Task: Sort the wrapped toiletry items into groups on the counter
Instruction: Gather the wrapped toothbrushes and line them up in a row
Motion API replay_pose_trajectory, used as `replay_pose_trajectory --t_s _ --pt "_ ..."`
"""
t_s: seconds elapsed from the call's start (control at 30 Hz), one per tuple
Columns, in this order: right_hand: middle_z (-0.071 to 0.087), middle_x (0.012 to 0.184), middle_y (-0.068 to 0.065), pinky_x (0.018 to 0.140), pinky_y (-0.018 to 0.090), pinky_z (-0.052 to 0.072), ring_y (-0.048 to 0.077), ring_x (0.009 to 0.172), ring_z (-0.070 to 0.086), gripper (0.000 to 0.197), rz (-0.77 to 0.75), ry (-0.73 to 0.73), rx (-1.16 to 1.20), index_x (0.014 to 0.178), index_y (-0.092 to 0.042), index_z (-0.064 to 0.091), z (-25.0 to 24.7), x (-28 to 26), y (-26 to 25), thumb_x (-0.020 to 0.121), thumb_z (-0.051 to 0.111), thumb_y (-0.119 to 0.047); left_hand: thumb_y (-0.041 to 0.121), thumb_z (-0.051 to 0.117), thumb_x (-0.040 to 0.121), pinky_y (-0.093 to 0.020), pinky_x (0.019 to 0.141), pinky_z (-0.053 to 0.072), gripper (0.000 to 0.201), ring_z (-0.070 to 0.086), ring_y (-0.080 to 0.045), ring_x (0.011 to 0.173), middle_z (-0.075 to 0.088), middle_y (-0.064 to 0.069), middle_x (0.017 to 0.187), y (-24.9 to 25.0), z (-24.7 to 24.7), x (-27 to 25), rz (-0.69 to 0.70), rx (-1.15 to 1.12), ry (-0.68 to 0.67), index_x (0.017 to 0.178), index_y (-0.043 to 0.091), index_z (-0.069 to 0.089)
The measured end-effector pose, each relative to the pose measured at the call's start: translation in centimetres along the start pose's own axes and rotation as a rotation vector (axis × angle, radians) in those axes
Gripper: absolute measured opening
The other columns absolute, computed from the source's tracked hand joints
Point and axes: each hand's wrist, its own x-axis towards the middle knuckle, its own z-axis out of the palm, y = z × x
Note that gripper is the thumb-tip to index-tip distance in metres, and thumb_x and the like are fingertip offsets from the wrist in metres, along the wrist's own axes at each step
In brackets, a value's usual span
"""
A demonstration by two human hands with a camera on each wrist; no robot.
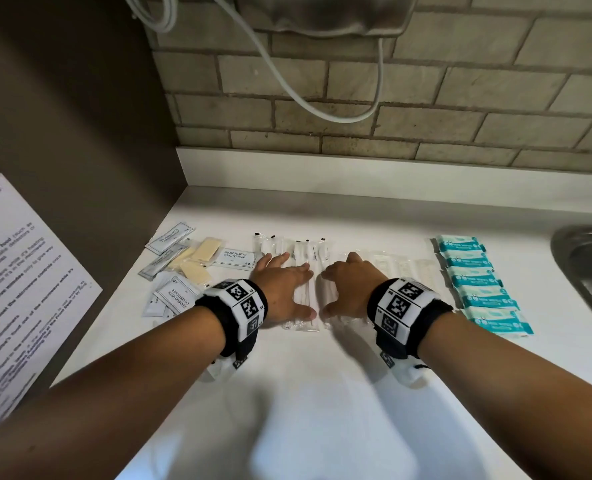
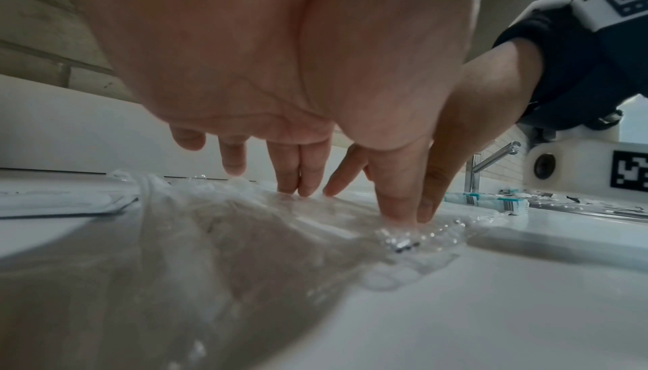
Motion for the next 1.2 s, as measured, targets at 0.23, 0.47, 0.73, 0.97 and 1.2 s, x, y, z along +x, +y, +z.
replay_pose_trajectory --t_s 0.23,0.47,0.73,0.97,1.2 --pt "0.058 0.13 0.0 0.097 0.037 0.039 0.023 0.12 0.038 0.072 -0.013 -0.005 0.018 0.134 -0.016 0.051 0.2 0.1 0.0 0.077 0.065 -0.058 0.07 0.05 0.082 -0.043 0.12 -0.009 0.085 -0.006 -0.017 0.15 0.011 0.015 0.162 -0.2 0.1 0.3 -0.003 0.01 -0.006 0.153 0.031 0.021" --pt "0.058 0.124 0.0 0.091 0.035 0.038 0.023 0.115 0.04 0.062 -0.013 -0.005 -0.014 0.123 -0.018 0.057 0.3 0.2 0.0 0.078 0.061 -0.06 0.069 0.05 0.083 -0.043 0.12 -0.01 0.085 -0.007 -0.017 0.15 0.01 0.015 0.162 0.0 -0.2 0.4 0.008 0.02 -0.015 0.153 0.031 0.02" --pt "0.052 0.131 0.005 0.098 0.038 0.04 0.025 0.12 0.039 0.065 -0.029 0.037 -0.001 0.132 -0.015 0.052 -0.1 0.1 -0.3 0.081 0.061 -0.053 0.07 0.05 0.083 -0.044 0.119 -0.01 0.087 -0.007 -0.016 0.15 0.01 0.015 0.162 0.0 -0.8 0.1 0.018 0.007 -0.006 0.154 0.031 0.017" --pt "0.052 0.135 0.001 0.1 0.038 0.036 0.024 0.121 0.038 0.062 -0.114 0.078 -0.034 0.137 -0.019 0.048 -0.2 0.3 -1.6 0.085 0.056 -0.051 0.067 0.05 0.085 -0.044 0.119 -0.009 0.083 -0.005 -0.019 0.15 0.011 0.011 0.162 -1.4 -1.1 -0.7 -0.042 0.03 0.015 0.153 0.031 0.02" --pt "0.059 0.125 -0.004 0.098 0.036 0.036 0.023 0.116 0.04 0.059 -0.129 0.036 -0.086 0.13 -0.025 0.054 0.3 0.3 -1.9 0.079 0.062 -0.052 0.068 0.049 0.085 -0.045 0.119 -0.009 0.082 -0.006 -0.019 0.15 0.011 0.013 0.162 -1.8 -0.7 -0.6 -0.046 0.043 -0.029 0.153 0.032 0.02"
